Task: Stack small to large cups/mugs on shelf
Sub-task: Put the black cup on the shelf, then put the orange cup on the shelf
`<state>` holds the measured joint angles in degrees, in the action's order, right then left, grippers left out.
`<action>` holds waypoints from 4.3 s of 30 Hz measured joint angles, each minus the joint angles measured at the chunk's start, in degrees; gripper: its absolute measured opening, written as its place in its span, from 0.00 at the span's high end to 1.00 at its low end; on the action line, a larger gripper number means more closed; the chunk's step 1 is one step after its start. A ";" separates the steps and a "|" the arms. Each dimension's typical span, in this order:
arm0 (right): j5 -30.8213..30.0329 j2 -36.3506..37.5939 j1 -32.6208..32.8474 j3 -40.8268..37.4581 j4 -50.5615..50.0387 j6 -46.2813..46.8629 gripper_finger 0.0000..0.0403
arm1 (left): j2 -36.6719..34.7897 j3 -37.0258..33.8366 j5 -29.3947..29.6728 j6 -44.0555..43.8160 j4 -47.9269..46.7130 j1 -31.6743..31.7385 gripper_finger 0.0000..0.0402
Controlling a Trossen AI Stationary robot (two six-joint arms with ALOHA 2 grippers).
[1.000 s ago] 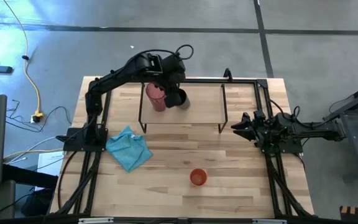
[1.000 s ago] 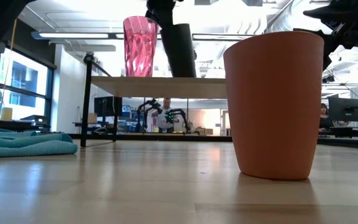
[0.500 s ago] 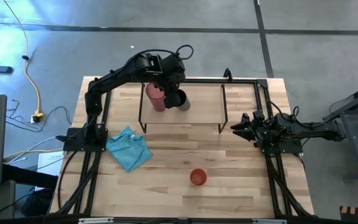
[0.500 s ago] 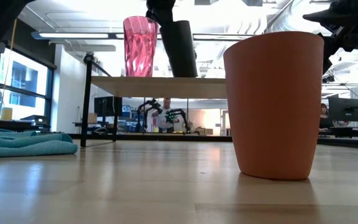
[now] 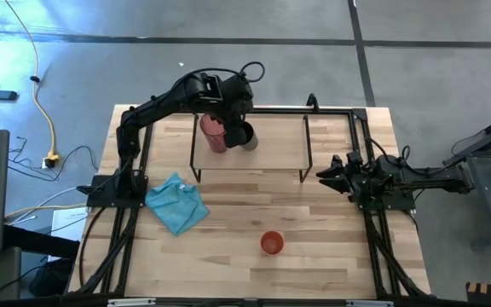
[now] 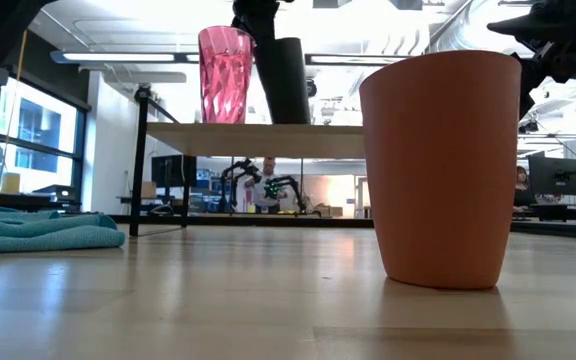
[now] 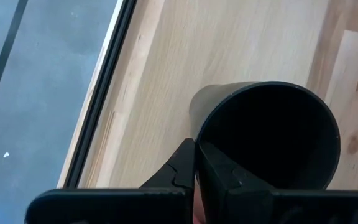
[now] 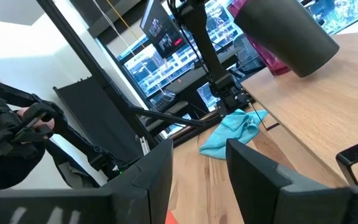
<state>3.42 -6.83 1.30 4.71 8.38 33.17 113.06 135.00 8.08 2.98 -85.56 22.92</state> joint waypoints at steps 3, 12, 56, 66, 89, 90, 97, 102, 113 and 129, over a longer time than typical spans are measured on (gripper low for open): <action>0.00 0.00 -0.02 0.00 0.00 0.02 0.65 | 0.00 0.00 -0.02 0.00 0.00 0.00 1.00; 0.00 0.00 -0.01 0.00 0.00 0.02 0.65 | 0.00 0.00 -1.01 -0.06 -0.02 0.00 1.00; 0.00 0.00 -0.02 0.02 0.02 0.02 0.65 | 1.49 0.00 0.47 0.70 0.60 0.00 1.00; 0.00 0.00 -0.01 0.02 0.02 0.02 0.65 | 1.51 -0.02 0.50 1.26 0.59 0.00 0.94; 0.01 -0.02 0.00 0.02 0.01 0.17 0.65 | -1.73 -0.07 0.23 1.53 6.15 0.00 0.76; 0.02 -0.02 -0.01 0.02 0.00 0.41 0.65 | -2.28 -0.07 0.28 1.53 6.44 0.00 0.76; 0.09 -0.02 0.00 0.02 -0.04 3.09 0.65 | -8.31 -0.07 0.14 -1.21 5.65 -1.50 0.76; 0.35 -0.02 0.00 0.02 0.08 6.60 0.65 | -15.44 -0.04 -0.10 -3.51 6.08 -5.77 0.76; -4.05 -1.35 3.81 0.11 16.06 -1.46 0.65 | -25.36 -0.17 -4.15 -10.06 3.76 -23.27 0.76; -9.19 -25.27 17.64 19.25 3.35 -4.89 0.65 | -30.23 -23.42 11.74 -19.14 13.53 -44.20 0.76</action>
<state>-5.77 -32.10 18.94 23.96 11.73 28.28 82.83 111.58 19.82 -16.16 -72.02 -21.29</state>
